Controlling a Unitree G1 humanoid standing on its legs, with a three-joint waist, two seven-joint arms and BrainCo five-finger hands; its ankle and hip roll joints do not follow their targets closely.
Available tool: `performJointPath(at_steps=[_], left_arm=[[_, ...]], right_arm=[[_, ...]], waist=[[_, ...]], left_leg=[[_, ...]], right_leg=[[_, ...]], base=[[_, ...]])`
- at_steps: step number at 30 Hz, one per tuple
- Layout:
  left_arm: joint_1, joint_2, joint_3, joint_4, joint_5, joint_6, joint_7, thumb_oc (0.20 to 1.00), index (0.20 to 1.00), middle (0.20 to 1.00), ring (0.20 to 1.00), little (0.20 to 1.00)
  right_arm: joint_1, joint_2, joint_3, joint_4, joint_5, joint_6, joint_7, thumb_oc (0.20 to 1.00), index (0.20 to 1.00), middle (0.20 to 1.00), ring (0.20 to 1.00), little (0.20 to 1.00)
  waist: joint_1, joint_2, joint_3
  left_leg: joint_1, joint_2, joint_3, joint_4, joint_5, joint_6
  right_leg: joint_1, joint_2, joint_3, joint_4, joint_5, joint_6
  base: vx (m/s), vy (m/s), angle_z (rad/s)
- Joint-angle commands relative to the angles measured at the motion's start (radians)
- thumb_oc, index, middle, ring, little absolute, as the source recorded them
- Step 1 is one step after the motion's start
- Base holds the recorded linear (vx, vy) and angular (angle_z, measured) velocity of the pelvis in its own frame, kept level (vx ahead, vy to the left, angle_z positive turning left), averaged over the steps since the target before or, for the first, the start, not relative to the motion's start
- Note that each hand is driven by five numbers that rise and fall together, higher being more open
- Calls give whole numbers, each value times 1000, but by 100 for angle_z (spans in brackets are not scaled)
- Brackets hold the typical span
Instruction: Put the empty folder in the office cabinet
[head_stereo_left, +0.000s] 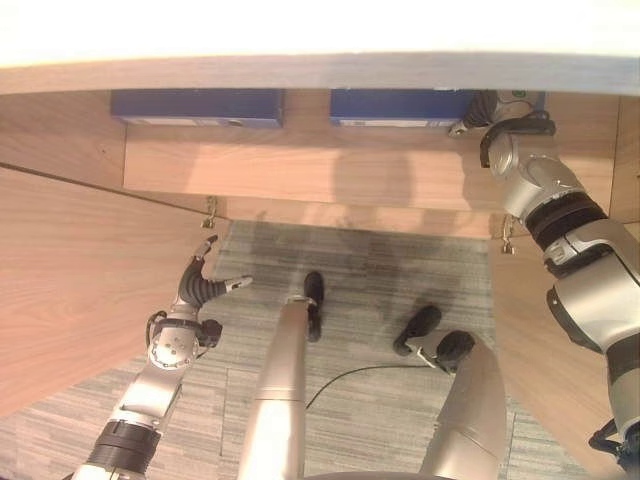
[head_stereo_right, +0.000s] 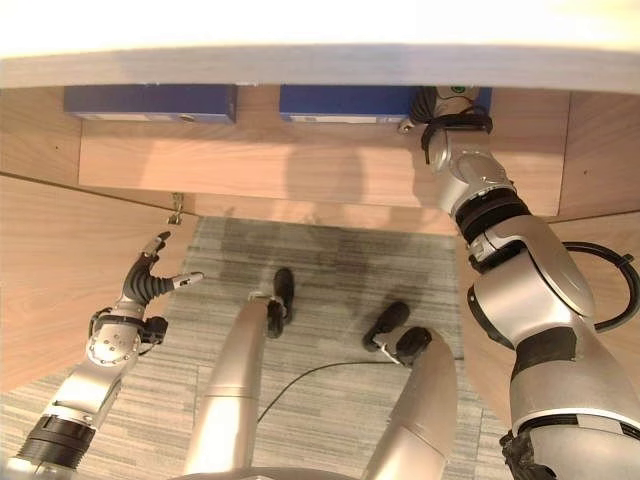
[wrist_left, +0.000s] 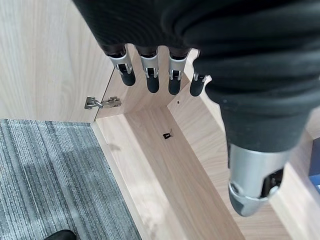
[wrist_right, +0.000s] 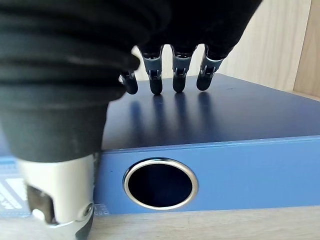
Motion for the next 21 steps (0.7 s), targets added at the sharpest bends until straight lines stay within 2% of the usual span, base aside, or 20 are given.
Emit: performJointPath(at_steps=[1,8,17,21], left_arm=[[-47,15,40,-50,4,-30,3,1000,1000,1000,1000,1000],[-35,11,46,-34,12,-26,-6,1000,1000,1000,1000,1000],[-22,7,64,-18,35,-8,-15,1000,1000,1000,1000,1000],[-20,9,66,-12,43,3,-17,1000,1000,1000,1000,1000]], right_arm=[[-49,44,15,46,-9,7,37,1000,1000,1000,1000,1000],[-37,-1,-50,-99,-17,-4,-14,1000,1000,1000,1000,1000],[-16,-64,-146,-284,15,-4,-19,1000,1000,1000,1000,1000],[10,-51,-223,-352,143,-24,-33,1000,1000,1000,1000,1000]], waist=[[29,-4,88],[18,5,86],[-7,3,81],[-15,-2,83]], left_leg=[[18,-1,-13,-56,-18,2],[46,6,-7,-70,-17,0],[43,13,-1,-57,-25,0],[35,16,1,-50,-26,-1]], right_leg=[[66,-8,92,-90,42,104],[94,-3,90,-113,52,110],[84,1,104,-106,49,108],[76,3,109,-101,51,107]], base=[[0,0,0],[-2,1,-1],[2,0,-1],[7,-12,-5]])
